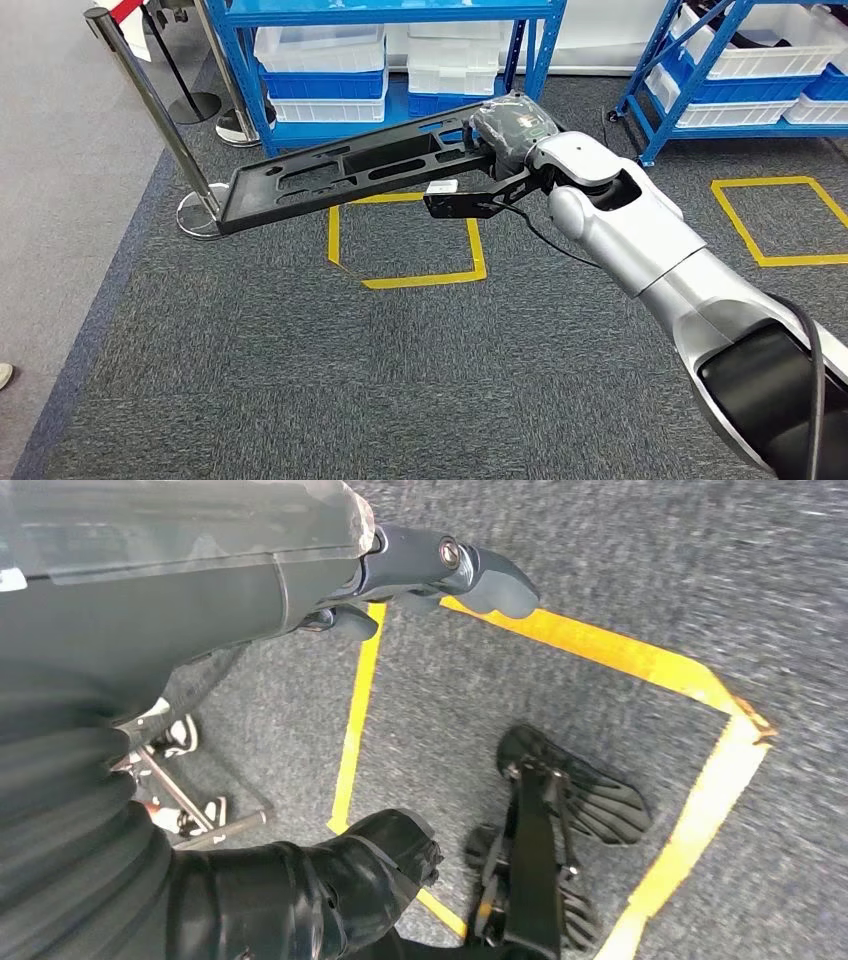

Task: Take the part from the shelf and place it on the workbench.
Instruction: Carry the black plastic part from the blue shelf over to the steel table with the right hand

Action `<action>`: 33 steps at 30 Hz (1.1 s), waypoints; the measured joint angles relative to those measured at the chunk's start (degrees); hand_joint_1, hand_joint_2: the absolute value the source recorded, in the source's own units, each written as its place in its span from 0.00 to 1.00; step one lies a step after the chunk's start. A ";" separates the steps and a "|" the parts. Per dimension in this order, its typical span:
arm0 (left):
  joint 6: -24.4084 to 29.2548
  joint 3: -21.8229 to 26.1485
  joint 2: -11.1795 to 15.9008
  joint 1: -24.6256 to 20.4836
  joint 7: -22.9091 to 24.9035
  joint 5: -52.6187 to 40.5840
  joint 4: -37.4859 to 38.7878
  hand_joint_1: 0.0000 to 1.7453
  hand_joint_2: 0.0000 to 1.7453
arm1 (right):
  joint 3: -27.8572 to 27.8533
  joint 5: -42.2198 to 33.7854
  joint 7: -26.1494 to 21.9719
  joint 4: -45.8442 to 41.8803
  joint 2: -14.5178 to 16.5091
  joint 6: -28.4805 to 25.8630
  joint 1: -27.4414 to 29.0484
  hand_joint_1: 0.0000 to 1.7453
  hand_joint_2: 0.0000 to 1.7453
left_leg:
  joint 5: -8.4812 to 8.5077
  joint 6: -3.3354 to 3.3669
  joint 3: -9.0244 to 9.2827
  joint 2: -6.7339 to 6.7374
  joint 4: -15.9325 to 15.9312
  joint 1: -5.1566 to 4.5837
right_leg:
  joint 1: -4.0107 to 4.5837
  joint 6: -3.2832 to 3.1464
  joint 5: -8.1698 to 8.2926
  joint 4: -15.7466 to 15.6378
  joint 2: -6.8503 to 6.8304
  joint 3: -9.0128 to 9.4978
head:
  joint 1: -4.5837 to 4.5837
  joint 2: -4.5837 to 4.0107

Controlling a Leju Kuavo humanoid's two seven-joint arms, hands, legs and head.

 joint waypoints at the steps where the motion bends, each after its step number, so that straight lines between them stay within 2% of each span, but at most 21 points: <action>1: -0.02 0.10 0.01 0.01 0.09 0.07 0.00 0.00 1.00 | 0.03 0.00 -0.01 0.03 0.01 0.03 0.04 1.00 1.00 | 0.45 -0.10 -0.66 -0.01 0.10 0.01 | -0.13 0.13 0.10 1.21 -0.02 0.46 | 0.00 -0.01; 2: -0.03 0.20 0.01 0.03 0.14 0.07 0.00 0.00 1.00 | 0.05 0.00 -0.02 0.05 0.01 0.07 0.05 1.00 1.00 | 0.84 -0.24 -1.26 -0.02 0.26 0.05 | -0.25 0.19 1.00 0.17 -0.04 2.06 | 0.00 0.00; 3: -0.03 0.28 0.01 0.04 0.18 0.07 0.00 0.00 1.00 | 0.05 0.00 -0.02 0.07 0.01 0.10 0.01 1.00 1.00 | 1.14 -0.44 -1.78 -0.04 0.49 0.09 | -0.36 0.19 2.10 -2.99 -0.07 4.78 | 0.00 0.00; 5: -0.03 0.36 0.01 0.04 0.21 0.08 0.00 0.00 1.00 | 0.06 0.00 0.02 0.05 0.07 0.12 -0.23 1.00 1.00 | 1.53 -0.96 -2.65 -0.10 1.09 0.06 | -0.24 -0.06 2.73 -10.47 -0.09 10.25 | -0.04 0.01; 6: -0.02 0.40 0.01 0.02 0.22 0.09 0.00 0.00 1.00 | 0.06 0.00 0.03 0.05 0.12 0.11 -0.38 1.00 1.00 | 1.68 -1.27 -2.90 -0.12 1.39 0.01 | -0.10 -0.28 2.54 -12.81 -0.08 11.72 | -0.03 0.00; 7: 0.00 0.47 0.01 -0.01 0.23 0.09 0.00 0.00 1.00 | 0.06 0.00 0.04 0.05 0.18 0.12 -0.52 1.00 1.00 | 1.87 -1.63 -3.07 -0.13 1.54 -0.04 | 0.11 -0.59 2.24 -13.67 -0.03 12.10 | -0.04 0.00; 10: 0.17 0.69 0.08 -0.02 0.26 0.09 0.00 0.00 1.00 | 0.06 0.01 0.05 0.06 0.24 0.14 -0.74 1.00 1.00 | 1.76 -2.67 -3.59 -0.20 2.14 0.06 | 0.04 -1.92 2.97 -14.03 -0.04 11.67 | -0.02 0.00; 12: 0.27 0.75 0.11 0.09 0.29 0.08 0.00 0.00 1.00 | 0.06 0.04 0.18 0.06 0.31 0.13 -0.89 1.00 1.00 | -1.28 -3.12 -5.43 -0.31 6.23 0.22 | -0.16 -2.85 3.72 -14.36 -0.10 11.21 | -0.03 0.00; 14: 0.36 0.75 0.10 0.13 0.33 0.04 0.00 0.00 1.00 | 0.06 0.07 0.36 0.08 0.36 0.09 -0.91 1.00 1.00 | -5.53 -3.47 -8.34 -0.35 13.70 0.31 | 0.06 -3.27 4.21 -14.33 -0.03 10.49 | -0.05 -0.01; 15: 0.42 0.75 0.11 0.13 0.34 0.02 0.00 0.00 1.00 | 0.07 0.08 0.43 0.09 0.37 0.08 -0.84 1.00 1.00 | -6.65 -3.56 -9.31 -0.36 16.62 0.34 | 0.19 -3.31 4.39 -14.27 0.00 10.18 | -0.05 -0.01; 16: 0.46 0.76 0.13 0.13 0.35 0.00 0.00 0.00 1.00 | 0.07 0.11 0.46 0.12 0.37 0.08 -0.77 1.00 1.00 | -6.75 -3.56 -9.42 -0.36 17.80 0.34 | 0.30 -3.28 4.54 -14.20 0.03 9.94 | -0.06 -0.01; 17: 0.51 0.77 0.15 0.13 0.35 -0.01 0.00 0.00 1.00 | 0.08 0.17 0.51 0.15 0.37 0.07 -0.70 1.00 1.00 | -5.73 -3.43 -8.28 -0.37 16.57 0.33 | 0.39 -3.24 4.63 -14.12 0.05 9.79 | -0.07 0.00; 20: 0.61 0.78 0.27 0.13 0.34 -0.06 0.00 0.00 1.00 | 0.08 0.54 0.86 0.20 0.35 -0.01 -0.75 1.00 1.00 | -1.86 -2.48 -1.55 -0.54 5.65 0.11 | 0.61 -3.00 4.81 -13.93 0.03 9.57 | -0.04 0.01; 22: 0.66 0.78 0.37 0.11 0.30 -0.10 0.00 0.00 1.00 | 0.08 0.76 1.07 0.21 0.34 -0.09 -0.82 1.00 1.00 | -1.57 -1.94 0.38 -0.64 2.15 -0.22 | 0.64 -2.52 5.04 -13.91 -0.02 9.38 | -0.03 0.00; 24: 0.71 0.79 0.39 0.08 0.25 -0.13 0.00 0.00 1.00 | 0.08 0.85 1.10 0.20 0.33 -0.12 -0.83 1.00 1.00 | -1.25 -1.45 0.59 -0.60 1.41 -0.23 | 0.66 -1.83 5.28 -14.05 -0.01 9.28 | -0.03 0.00; 26: 0.74 0.80 0.38 0.06 0.22 -0.13 0.00 0.00 1.00 | 0.08 0.87 1.09 0.19 0.19 -0.14 -0.92 1.00 1.00 | -0.70 -0.78 0.84 -0.40 0.40 0.07 | 0.66 -1.26 4.20 -12.75 0.04 8.65 | 0.01 0.01; 29: 0.74 0.80 0.36 0.03 0.21 -0.13 0.00 0.00 1.00 | 0.08 0.87 1.10 0.21 -0.20 -0.19 -0.84 1.00 1.00 | -0.25 -0.24 0.67 0.09 -0.03 0.21 | 0.34 -0.66 -0.91 -3.11 0.07 4.23 | 0.02 0.01; 30: 0.74 0.80 0.36 0.03 0.21 -0.13 0.00 0.00 1.00 | 0.08 0.87 1.11 0.24 -0.32 -0.20 -0.67 1.00 1.00 | -0.25 -0.23 0.56 0.28 0.07 0.22 | 0.18 -0.45 -1.94 0.11 0.05 2.74 | 0.02 0.01; 31: 0.74 0.80 0.36 0.04 0.20 -0.13 0.00 0.00 1.00 | 0.08 0.89 1.14 0.25 -0.43 -0.19 -0.51 1.00 1.00 | -0.28 -0.24 0.49 0.53 0.23 0.23 | 0.01 -0.28 -1.89 1.53 0.02 2.09 | 0.02 0.01; 32: 0.74 0.81 0.32 0.08 0.20 -0.13 0.00 0.00 1.00 | 0.08 0.92 1.19 0.27 -0.55 -0.19 -0.43 1.00 1.00 | -0.37 -0.32 0.44 0.73 0.45 0.27 | -0.17 -0.14 -0.75 0.71 -0.09 2.51 | 0.02 0.01; 33: 0.74 0.81 0.28 0.12 0.20 -0.13 0.00 0.00 1.00 | 0.08 0.95 1.27 0.28 -0.65 -0.19 -0.43 1.00 1.00 | -0.53 -0.44 0.41 1.01 0.75 0.31 | -0.32 -0.06 1.18 -2.22 -0.44 3.97 | 0.02 0.01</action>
